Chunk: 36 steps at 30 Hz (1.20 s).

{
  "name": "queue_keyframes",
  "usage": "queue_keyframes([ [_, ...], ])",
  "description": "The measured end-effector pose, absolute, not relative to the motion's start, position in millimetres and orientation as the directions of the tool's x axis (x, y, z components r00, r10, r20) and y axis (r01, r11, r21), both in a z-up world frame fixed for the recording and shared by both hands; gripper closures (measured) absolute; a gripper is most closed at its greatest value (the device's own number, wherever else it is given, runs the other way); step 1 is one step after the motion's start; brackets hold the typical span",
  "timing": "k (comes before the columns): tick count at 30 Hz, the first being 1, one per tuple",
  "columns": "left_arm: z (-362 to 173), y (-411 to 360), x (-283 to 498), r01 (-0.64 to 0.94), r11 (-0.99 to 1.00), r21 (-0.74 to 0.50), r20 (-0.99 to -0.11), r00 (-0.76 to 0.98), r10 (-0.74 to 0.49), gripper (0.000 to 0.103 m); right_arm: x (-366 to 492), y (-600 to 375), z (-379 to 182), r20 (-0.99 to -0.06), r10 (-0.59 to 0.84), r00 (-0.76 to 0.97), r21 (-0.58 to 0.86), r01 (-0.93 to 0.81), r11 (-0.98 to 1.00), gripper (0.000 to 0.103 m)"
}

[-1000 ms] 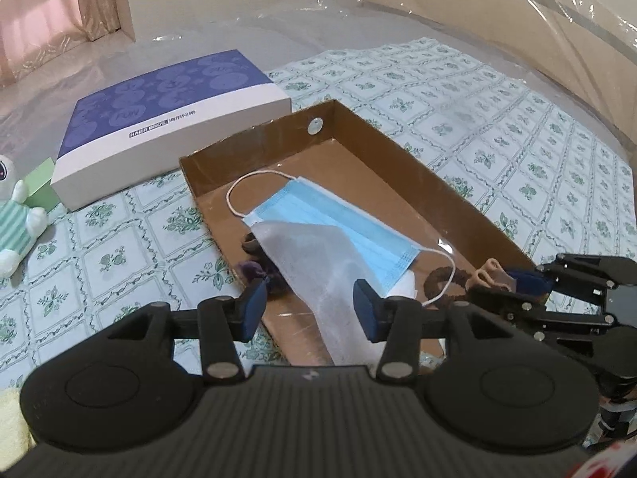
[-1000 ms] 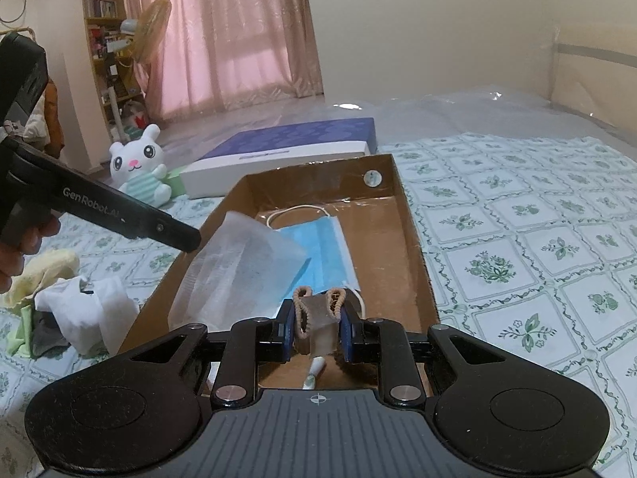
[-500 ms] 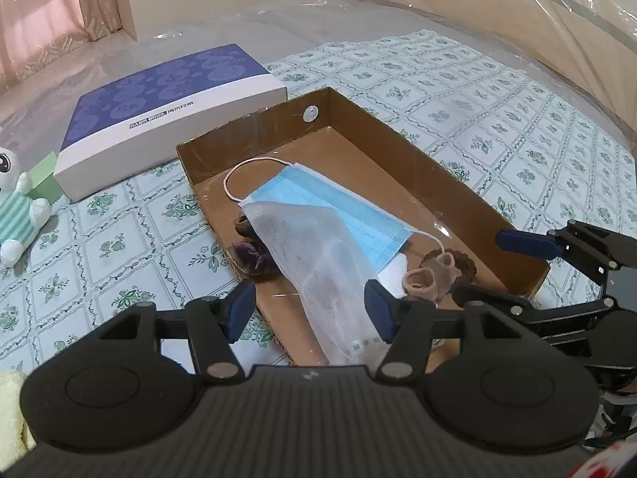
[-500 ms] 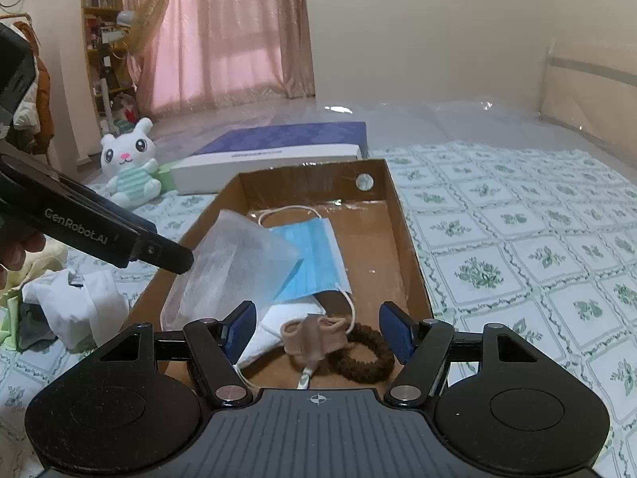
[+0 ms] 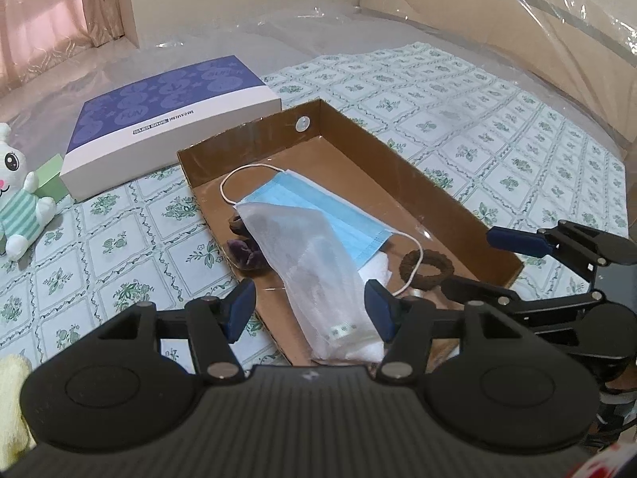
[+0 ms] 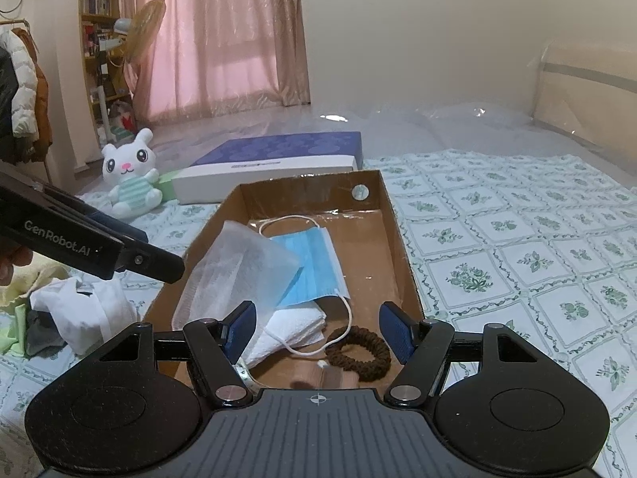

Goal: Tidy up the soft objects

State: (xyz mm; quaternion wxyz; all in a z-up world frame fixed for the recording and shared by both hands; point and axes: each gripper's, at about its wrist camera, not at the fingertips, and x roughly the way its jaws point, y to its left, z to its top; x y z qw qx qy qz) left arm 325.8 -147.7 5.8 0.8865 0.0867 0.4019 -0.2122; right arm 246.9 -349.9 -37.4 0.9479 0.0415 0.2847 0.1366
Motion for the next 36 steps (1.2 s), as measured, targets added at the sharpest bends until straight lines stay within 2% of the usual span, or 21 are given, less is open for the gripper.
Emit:
queue_keyframes([
  [14, 26, -112, 267, 0.369, 0.929, -0.041, -0.696, 0.656, -0.291, 0.042, 203, -350, -18, -0.496, 0.275, 0.823, 0.218, -0.189, 0.957, 0.034],
  [26, 30, -46, 192, 0.235, 0.972, -0.020, -0.665, 0.723, -0.188, 0.039, 160, -327, -5, -0.479, 0.316, 0.819, 0.282, -0.197, 0.939, 0.034],
  [36, 10, 20, 143, 0.071, 0.997, -0.034, -0.701, 0.709, -0.074, 0.039, 136, -290, -9, -0.499, 0.394, 0.771, 0.307, -0.268, 0.913, 0.034],
])
